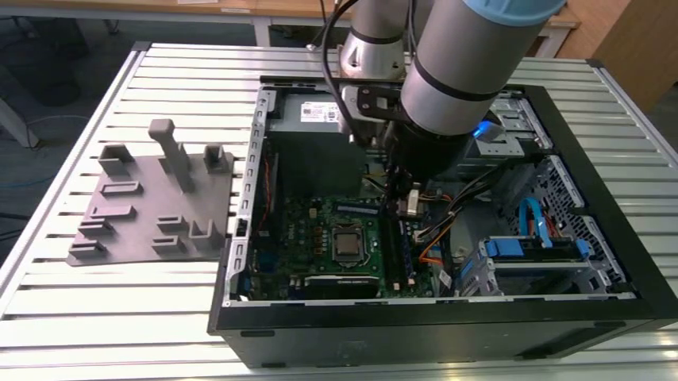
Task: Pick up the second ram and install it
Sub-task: 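Insert the second ram into the second slot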
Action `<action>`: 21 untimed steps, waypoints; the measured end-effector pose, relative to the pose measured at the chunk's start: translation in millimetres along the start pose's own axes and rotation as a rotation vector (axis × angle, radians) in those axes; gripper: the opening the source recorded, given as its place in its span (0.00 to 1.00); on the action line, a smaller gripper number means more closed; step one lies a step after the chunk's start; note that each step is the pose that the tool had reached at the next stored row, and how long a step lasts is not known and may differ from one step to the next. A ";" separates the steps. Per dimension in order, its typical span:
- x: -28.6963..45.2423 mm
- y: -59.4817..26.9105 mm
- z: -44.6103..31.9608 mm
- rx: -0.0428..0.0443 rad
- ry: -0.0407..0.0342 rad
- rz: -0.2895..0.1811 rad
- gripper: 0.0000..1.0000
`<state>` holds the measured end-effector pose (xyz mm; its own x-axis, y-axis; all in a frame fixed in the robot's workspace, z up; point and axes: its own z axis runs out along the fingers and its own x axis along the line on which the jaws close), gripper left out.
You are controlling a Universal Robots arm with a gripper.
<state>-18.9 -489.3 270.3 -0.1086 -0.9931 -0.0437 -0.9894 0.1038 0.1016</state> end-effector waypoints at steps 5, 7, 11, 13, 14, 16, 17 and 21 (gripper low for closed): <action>0.0 0.0 0.1 0.0008 -0.0019 0.019 0.11; 0.0 0.0 0.1 0.0012 -0.0024 0.026 0.11; 0.0 0.0 0.1 0.0017 -0.0036 0.039 0.11; 0.0 0.0 0.1 0.0020 -0.0043 0.046 0.11; 0.0 0.0 0.2 0.0022 -0.0046 0.049 0.11; 0.0 0.0 0.2 0.0025 -0.0052 0.056 0.11; 0.0 0.0 0.2 0.0027 -0.0055 0.060 0.11; 0.0 0.0 0.3 0.0032 -0.0067 0.071 0.11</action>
<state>-18.9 -489.3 270.0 -0.1792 -0.9829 -0.0432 -0.9795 0.1741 0.1016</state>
